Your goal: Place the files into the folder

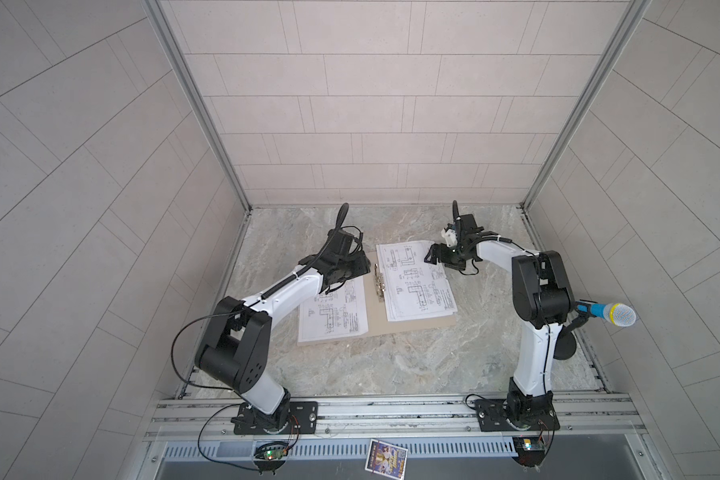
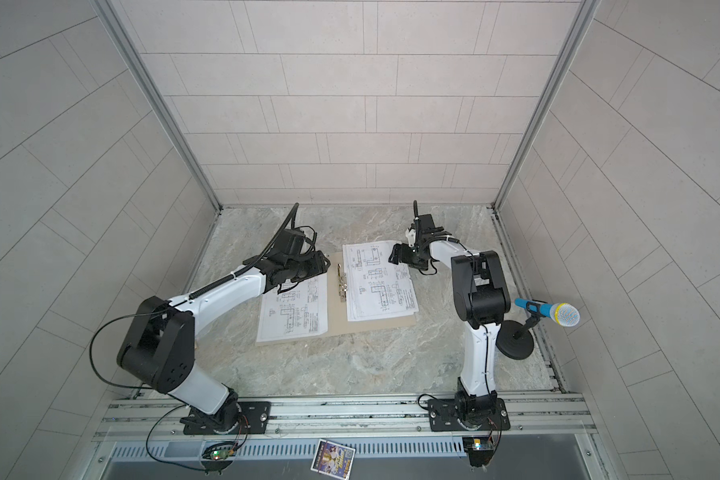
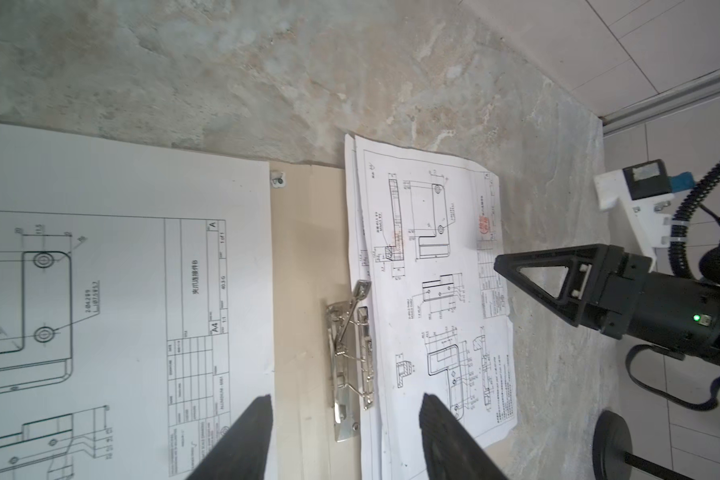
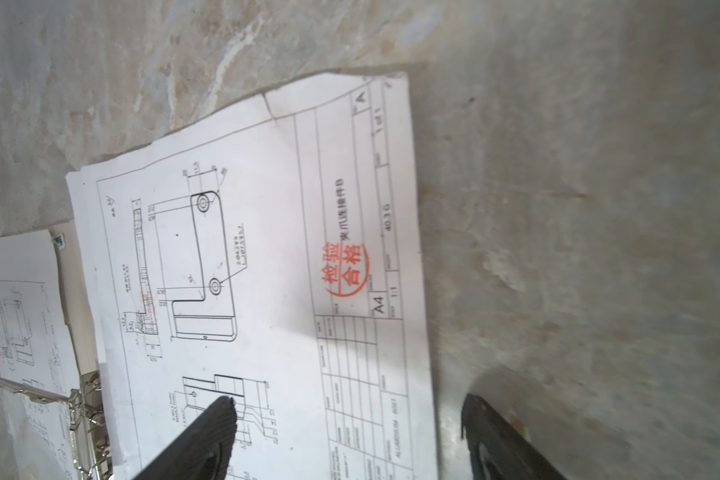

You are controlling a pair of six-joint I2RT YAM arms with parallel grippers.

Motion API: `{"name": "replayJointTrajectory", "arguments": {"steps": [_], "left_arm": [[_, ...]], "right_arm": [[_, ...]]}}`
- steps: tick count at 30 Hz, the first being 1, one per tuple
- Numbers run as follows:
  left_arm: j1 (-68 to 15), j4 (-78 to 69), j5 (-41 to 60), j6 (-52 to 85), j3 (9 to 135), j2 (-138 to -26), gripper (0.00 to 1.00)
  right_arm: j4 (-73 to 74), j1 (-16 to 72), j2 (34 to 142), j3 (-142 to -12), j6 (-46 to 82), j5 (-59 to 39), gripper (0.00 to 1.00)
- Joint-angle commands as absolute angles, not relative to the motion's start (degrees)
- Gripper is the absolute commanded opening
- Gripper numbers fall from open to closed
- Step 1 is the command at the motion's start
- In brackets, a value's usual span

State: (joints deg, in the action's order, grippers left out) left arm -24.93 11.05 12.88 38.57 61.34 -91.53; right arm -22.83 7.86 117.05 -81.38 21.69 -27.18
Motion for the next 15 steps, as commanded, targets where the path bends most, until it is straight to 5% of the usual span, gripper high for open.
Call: {"name": "replayJointTrajectory", "arguments": {"steps": [1,15], "left_arm": [[-23.94,10.91,15.14,35.53,61.26,-92.56,0.63],[-21.40,7.73,21.58,34.19,66.88,-101.90,0.63]], "right_arm": [[-26.17,9.22,119.31,-81.11,21.97,-28.08,0.86],[-26.48,10.20,118.57,-80.77,21.62,-28.12,0.86]]}}
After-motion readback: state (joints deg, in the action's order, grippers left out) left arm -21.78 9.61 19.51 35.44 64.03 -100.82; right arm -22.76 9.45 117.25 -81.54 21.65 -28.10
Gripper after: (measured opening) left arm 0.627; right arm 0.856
